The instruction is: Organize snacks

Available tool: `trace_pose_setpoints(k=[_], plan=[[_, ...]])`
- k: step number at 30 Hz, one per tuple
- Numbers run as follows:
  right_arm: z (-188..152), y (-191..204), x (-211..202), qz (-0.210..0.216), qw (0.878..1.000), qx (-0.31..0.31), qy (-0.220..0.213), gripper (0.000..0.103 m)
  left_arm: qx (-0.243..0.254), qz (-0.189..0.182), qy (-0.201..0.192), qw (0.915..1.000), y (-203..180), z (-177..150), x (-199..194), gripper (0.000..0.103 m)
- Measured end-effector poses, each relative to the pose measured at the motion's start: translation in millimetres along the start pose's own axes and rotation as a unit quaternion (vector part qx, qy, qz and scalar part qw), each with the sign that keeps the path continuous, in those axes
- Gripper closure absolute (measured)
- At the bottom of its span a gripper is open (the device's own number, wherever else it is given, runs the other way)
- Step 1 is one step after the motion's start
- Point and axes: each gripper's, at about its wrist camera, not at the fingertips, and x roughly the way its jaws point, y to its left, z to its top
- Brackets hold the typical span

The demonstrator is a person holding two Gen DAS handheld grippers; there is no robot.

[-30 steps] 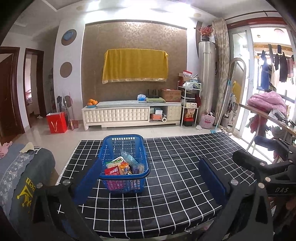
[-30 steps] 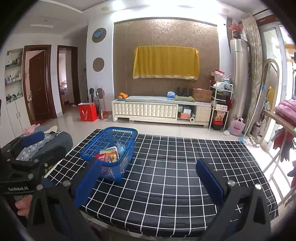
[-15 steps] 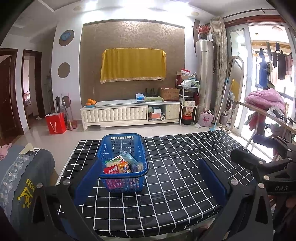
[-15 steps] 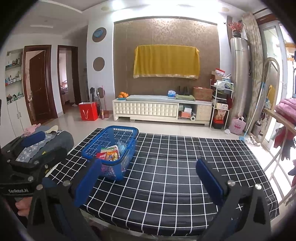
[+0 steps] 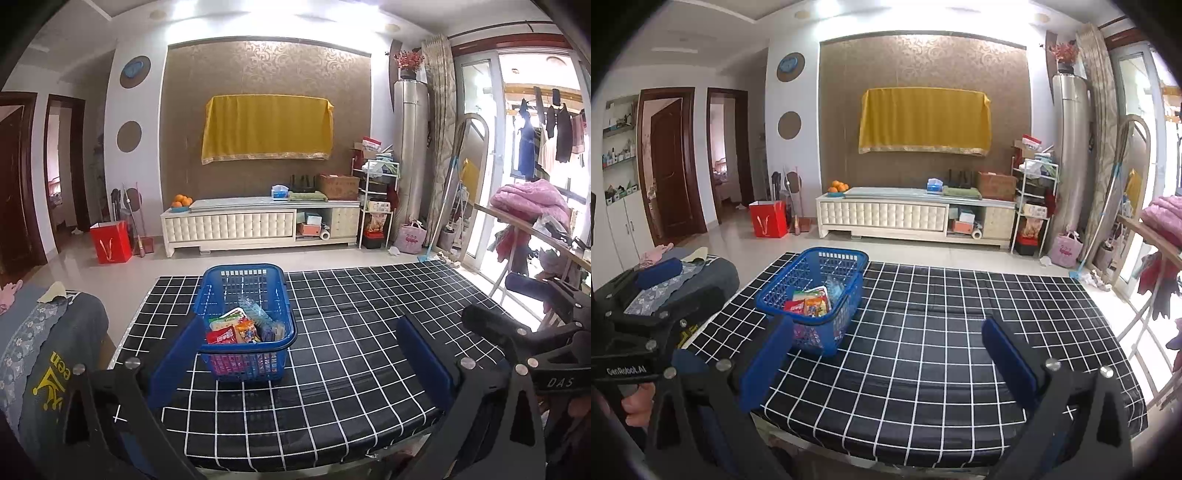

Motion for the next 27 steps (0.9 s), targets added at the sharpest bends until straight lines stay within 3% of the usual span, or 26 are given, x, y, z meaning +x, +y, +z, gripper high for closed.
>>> trace_pose_setpoints(k=[27], plan=[[-1.5,1.8,-4.0,-0.003,1.0,-0.001,-0.004,0.0,0.004,0.001,0.001,1.0,-2.1,-2.8,-3.1,0.0]])
